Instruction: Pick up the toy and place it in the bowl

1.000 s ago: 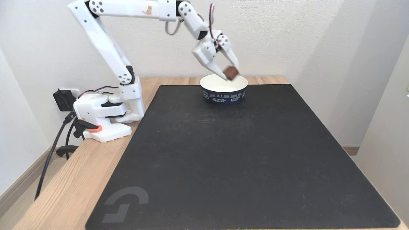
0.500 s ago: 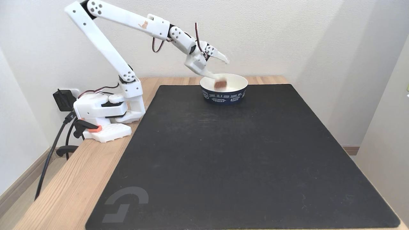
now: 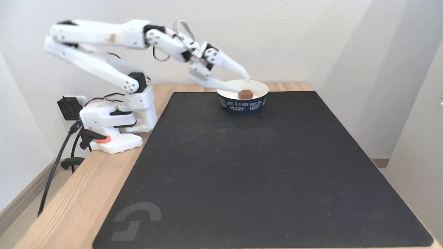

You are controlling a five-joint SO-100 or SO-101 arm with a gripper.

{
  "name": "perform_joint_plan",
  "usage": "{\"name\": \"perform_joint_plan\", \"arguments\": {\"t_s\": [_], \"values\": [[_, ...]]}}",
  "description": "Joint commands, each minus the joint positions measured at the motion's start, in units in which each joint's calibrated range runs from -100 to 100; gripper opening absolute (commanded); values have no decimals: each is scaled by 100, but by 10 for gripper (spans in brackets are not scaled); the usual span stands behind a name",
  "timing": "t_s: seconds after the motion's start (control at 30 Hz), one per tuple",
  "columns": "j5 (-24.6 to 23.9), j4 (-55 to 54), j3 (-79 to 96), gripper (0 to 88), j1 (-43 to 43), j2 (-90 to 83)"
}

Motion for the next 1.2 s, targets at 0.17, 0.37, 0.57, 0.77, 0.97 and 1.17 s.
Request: {"name": "perform_joint_plan", "arguments": {"t_s": [0.17,0.37,0.57,0.77,0.97,1.17], "values": [[-41,1901,2064,29,351,-3713],[-46,2942,2731,30,-217,-4388],[-46,2993,2731,31,-259,-4388],[-46,2993,2713,31,-443,-4371],[-36,2993,2713,31,-452,-4371],[-15,2985,2713,30,-385,-4371]]}}
